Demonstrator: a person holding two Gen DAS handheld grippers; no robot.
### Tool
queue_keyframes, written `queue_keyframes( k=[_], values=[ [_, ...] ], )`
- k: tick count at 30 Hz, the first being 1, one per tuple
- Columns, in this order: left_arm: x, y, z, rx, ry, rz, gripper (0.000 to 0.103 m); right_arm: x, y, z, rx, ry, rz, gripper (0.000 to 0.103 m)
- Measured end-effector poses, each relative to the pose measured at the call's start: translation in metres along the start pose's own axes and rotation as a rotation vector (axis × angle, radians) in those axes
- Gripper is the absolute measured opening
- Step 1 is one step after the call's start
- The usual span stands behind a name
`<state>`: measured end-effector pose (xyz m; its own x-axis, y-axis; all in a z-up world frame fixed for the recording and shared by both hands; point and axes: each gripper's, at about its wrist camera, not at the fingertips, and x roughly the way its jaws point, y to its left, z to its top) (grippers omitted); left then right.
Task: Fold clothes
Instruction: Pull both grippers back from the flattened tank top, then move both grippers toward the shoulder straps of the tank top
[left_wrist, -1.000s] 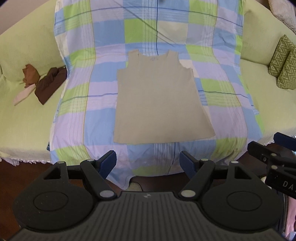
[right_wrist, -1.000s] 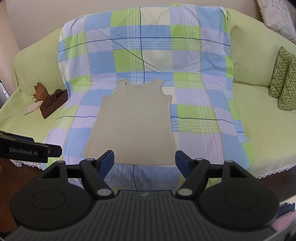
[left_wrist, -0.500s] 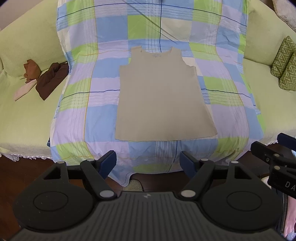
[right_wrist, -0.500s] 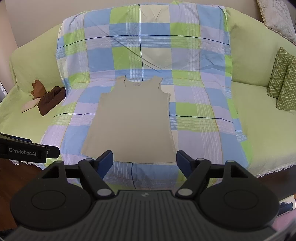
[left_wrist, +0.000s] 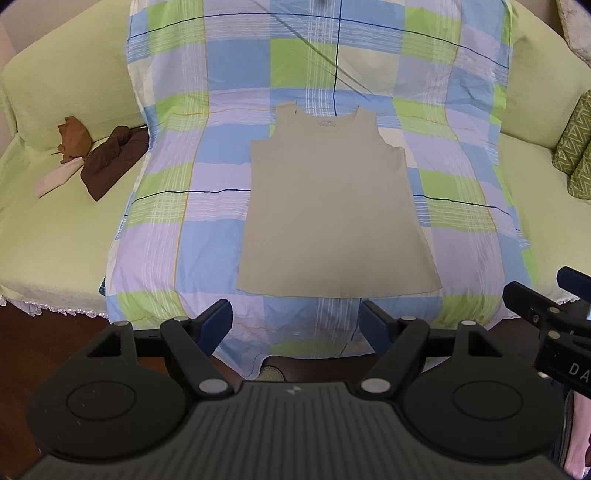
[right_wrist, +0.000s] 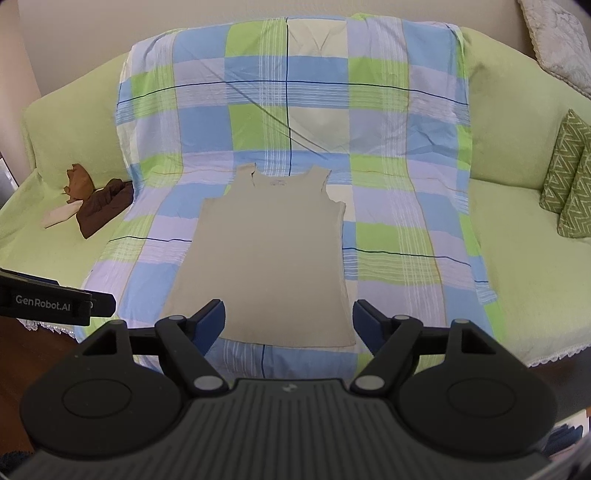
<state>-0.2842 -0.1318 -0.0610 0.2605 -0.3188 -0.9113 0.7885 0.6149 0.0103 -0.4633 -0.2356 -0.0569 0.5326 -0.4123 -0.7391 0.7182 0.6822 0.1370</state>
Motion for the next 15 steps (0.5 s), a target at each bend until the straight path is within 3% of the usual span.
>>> queue_keyframes(
  k=[8,15],
  values=[
    [0.035,-0.005,0.03,0.022,0.043,-0.007,0.077,0.033,-0.014,0.015,0.033,0.034,-0.019,0.075],
    [0.094,-0.009,0.064,0.073,0.098,-0.023,0.077,0.094,-0.022,0.034,0.059,0.112,-0.046,0.075]
  ],
)
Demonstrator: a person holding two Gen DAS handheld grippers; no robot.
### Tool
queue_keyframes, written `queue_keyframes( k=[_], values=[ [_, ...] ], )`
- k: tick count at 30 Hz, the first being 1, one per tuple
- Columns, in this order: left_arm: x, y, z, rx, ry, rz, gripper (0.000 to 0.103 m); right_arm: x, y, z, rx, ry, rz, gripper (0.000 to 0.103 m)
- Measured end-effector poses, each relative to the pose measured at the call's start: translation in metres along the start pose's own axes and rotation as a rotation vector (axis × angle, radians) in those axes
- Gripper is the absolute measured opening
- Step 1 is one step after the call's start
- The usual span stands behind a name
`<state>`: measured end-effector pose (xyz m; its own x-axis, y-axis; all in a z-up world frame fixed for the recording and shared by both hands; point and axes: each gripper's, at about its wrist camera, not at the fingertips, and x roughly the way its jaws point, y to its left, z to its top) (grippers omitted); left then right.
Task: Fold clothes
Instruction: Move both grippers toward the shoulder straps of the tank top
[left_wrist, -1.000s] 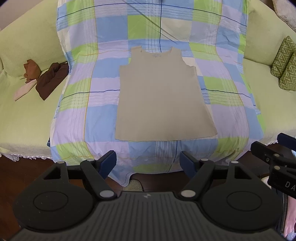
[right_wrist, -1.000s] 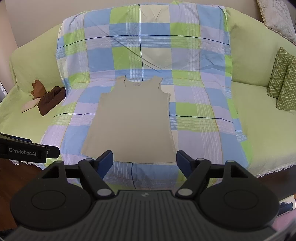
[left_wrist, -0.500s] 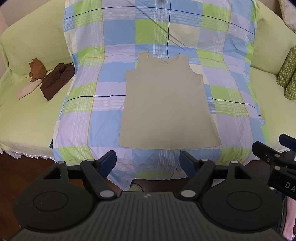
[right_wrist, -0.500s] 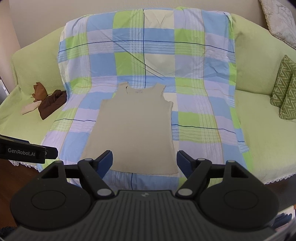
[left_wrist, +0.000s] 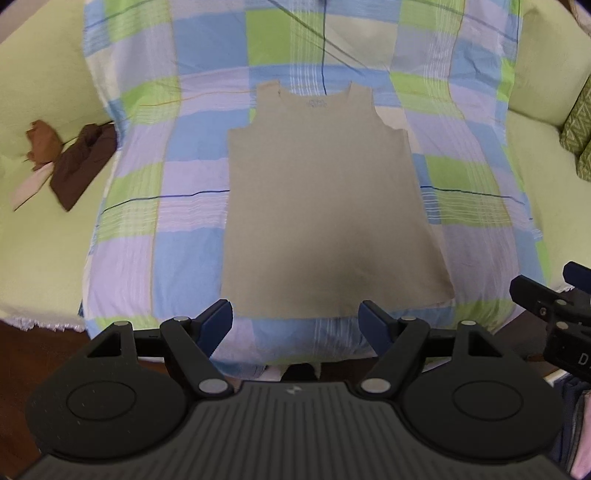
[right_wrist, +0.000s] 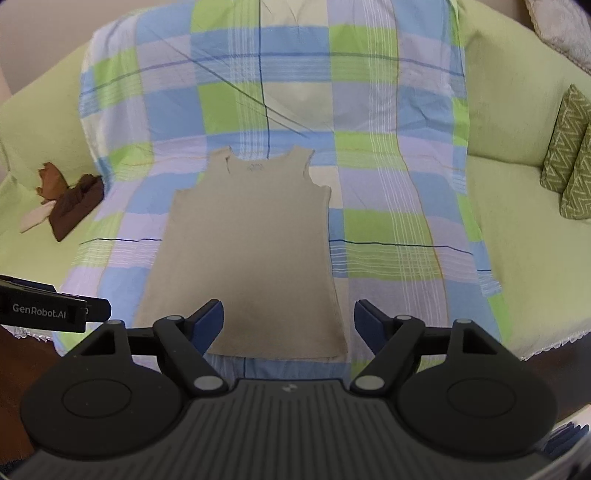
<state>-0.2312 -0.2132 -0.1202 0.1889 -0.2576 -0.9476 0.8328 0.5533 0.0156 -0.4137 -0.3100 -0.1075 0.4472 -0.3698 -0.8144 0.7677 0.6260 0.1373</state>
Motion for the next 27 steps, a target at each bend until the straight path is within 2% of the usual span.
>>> queue_keyframes(
  k=[6,10,14,17,20,23,27],
  values=[
    [0.098,0.012,0.07,0.06,0.073,-0.026,0.077,0.089,-0.006,0.024,0.036,0.115,-0.027,0.075],
    [0.165,0.022,0.123,0.132,0.065,-0.027,0.077,0.165,-0.009,0.055,0.05,0.154,-0.04,0.075],
    [0.23,0.035,0.186,0.158,0.049,-0.012,0.077,0.249,-0.013,0.094,0.06,0.173,-0.029,0.075],
    [0.264,0.041,0.233,0.179,0.01,-0.011,0.077,0.306,-0.012,0.131,0.022,0.175,-0.044,0.075],
    [0.283,0.044,0.264,0.204,-0.029,-0.003,0.077,0.345,-0.013,0.168,0.016,0.16,-0.064,0.075],
    [0.295,0.047,0.285,0.212,-0.053,-0.013,0.077,0.37,-0.014,0.199,0.036,0.141,-0.071,0.075],
    [0.306,0.052,0.302,0.247,-0.095,-0.028,0.077,0.381,-0.019,0.221,0.058,0.105,-0.067,0.075]
  ],
)
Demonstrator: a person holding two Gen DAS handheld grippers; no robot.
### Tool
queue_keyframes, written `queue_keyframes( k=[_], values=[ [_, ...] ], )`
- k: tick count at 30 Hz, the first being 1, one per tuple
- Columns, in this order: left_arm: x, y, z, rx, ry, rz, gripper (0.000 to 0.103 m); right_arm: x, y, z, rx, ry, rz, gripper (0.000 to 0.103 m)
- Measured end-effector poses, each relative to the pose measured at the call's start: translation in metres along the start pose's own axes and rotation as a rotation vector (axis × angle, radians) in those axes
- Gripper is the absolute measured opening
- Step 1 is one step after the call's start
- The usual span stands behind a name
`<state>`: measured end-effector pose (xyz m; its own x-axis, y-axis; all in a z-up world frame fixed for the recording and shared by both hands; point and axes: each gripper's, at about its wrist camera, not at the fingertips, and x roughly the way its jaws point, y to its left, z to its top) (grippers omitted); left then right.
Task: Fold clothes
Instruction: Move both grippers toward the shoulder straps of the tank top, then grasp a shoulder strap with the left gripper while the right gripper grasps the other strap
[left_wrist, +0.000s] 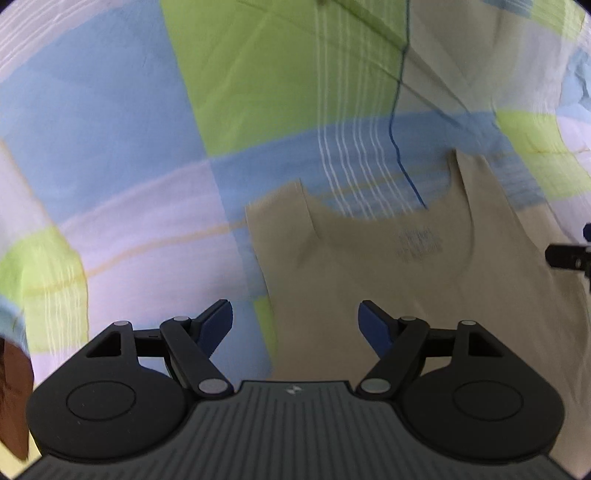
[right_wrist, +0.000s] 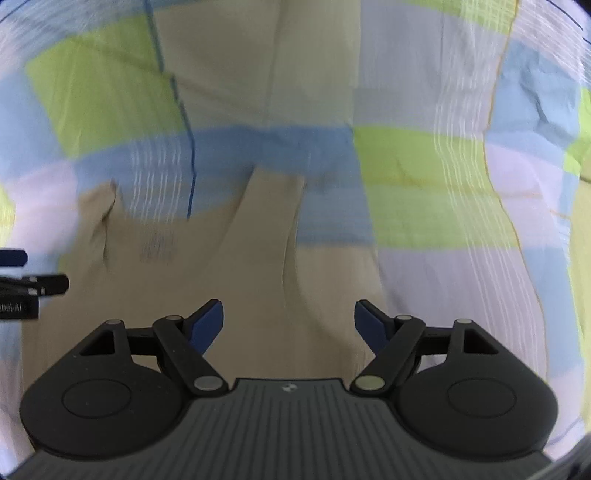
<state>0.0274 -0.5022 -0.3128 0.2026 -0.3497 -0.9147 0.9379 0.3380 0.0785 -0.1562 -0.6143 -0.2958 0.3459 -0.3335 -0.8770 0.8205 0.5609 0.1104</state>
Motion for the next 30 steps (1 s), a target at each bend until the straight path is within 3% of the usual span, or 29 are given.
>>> queue_keyframes(
  k=[7,11,14,18,20,22,23,24,27,30],
  values=[
    [0.016,0.022,0.022,0.099,-0.064,-0.03,0.077,0.011,-0.017,0.008,-0.05,-0.088,0.068,0.075],
    [0.03,0.033,0.043,0.18,-0.127,-0.042,0.076,0.019,-0.025,0.013,-0.064,-0.103,0.062,0.075],
    [0.045,0.037,0.053,0.223,-0.13,-0.07,0.072,0.026,-0.028,0.017,-0.06,-0.103,0.061,0.075],
    [0.075,0.042,0.06,0.241,-0.081,-0.129,0.055,0.036,-0.025,0.023,-0.067,-0.111,0.069,0.075],
    [0.08,0.043,0.057,0.264,-0.088,-0.143,0.055,0.039,-0.024,0.027,-0.073,-0.122,0.083,0.075],
    [0.08,0.042,0.054,0.292,-0.098,-0.156,0.048,0.04,-0.024,0.03,-0.087,-0.134,0.095,0.075],
    [0.08,0.042,0.052,0.301,-0.09,-0.19,0.022,0.042,-0.023,0.033,-0.099,-0.142,0.103,0.075],
    [0.081,0.042,0.052,0.3,-0.081,-0.211,0.009,0.044,-0.023,0.035,-0.107,-0.147,0.109,0.075],
    [0.081,0.04,0.051,0.323,-0.087,-0.228,0.007,0.05,-0.024,0.043,-0.151,-0.17,0.154,0.073],
    [0.079,0.037,0.05,0.328,-0.101,-0.234,0.003,0.061,-0.025,0.053,-0.213,-0.176,0.196,0.061]
  ],
)
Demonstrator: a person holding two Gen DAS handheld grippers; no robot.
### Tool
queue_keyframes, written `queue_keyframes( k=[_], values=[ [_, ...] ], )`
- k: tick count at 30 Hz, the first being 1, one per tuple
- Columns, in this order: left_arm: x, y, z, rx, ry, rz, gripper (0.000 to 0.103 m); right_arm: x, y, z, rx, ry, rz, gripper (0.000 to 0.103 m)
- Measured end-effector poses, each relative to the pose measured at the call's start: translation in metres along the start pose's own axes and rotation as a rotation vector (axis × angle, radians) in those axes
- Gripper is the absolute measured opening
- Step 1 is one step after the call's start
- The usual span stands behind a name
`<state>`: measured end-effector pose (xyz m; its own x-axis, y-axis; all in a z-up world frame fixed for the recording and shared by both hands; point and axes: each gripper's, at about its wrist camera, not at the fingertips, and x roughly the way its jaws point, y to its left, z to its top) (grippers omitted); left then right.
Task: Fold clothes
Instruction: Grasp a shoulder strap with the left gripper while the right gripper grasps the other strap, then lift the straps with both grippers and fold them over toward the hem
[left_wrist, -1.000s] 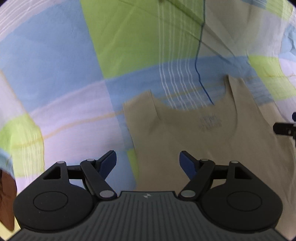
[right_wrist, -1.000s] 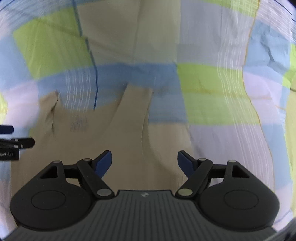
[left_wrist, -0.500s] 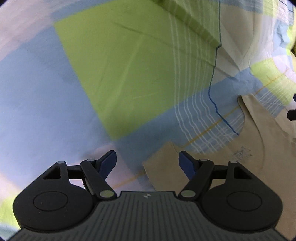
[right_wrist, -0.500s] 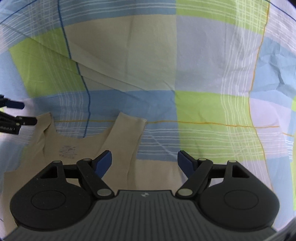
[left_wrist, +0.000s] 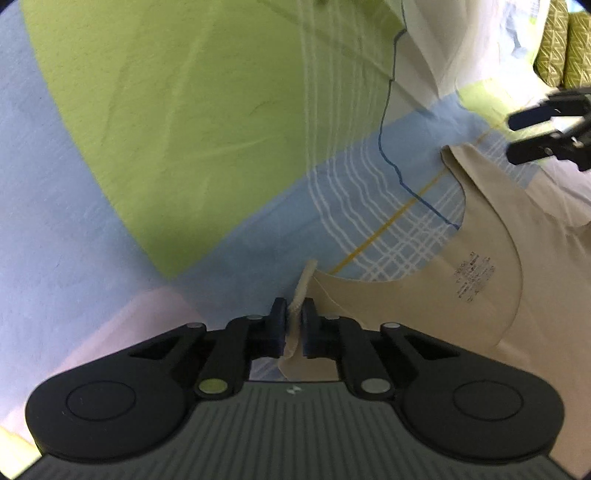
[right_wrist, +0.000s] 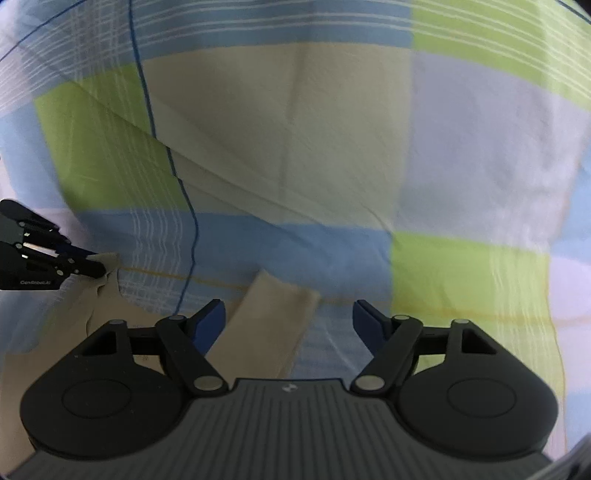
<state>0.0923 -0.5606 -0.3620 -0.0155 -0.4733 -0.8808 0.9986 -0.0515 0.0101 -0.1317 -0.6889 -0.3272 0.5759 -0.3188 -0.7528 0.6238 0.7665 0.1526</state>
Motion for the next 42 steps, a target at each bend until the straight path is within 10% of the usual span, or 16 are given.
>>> queue_keyframes(
  k=[11,13,25,33,42],
  values=[
    [0.004,-0.003,-0.013,0.011,-0.015,0.003,0.004,0.05,-0.041,0.015,-0.036,0.106,0.166,0.028],
    [0.005,-0.008,-0.014,0.028,-0.021,0.017,0.003,0.049,-0.043,0.017,-0.027,0.104,0.197,0.002],
    [-0.079,-0.046,-0.024,0.01,-0.192,0.112,0.003,-0.052,-0.003,-0.003,-0.274,-0.156,0.132,0.003],
    [-0.174,-0.155,-0.123,0.05,-0.207,0.141,0.003,-0.186,0.029,-0.11,-0.461,-0.217,0.149,0.003],
    [-0.192,-0.279,-0.242,0.161,-0.115,0.22,0.014,-0.236,0.083,-0.28,-0.701,-0.034,0.071,0.015]
  ],
)
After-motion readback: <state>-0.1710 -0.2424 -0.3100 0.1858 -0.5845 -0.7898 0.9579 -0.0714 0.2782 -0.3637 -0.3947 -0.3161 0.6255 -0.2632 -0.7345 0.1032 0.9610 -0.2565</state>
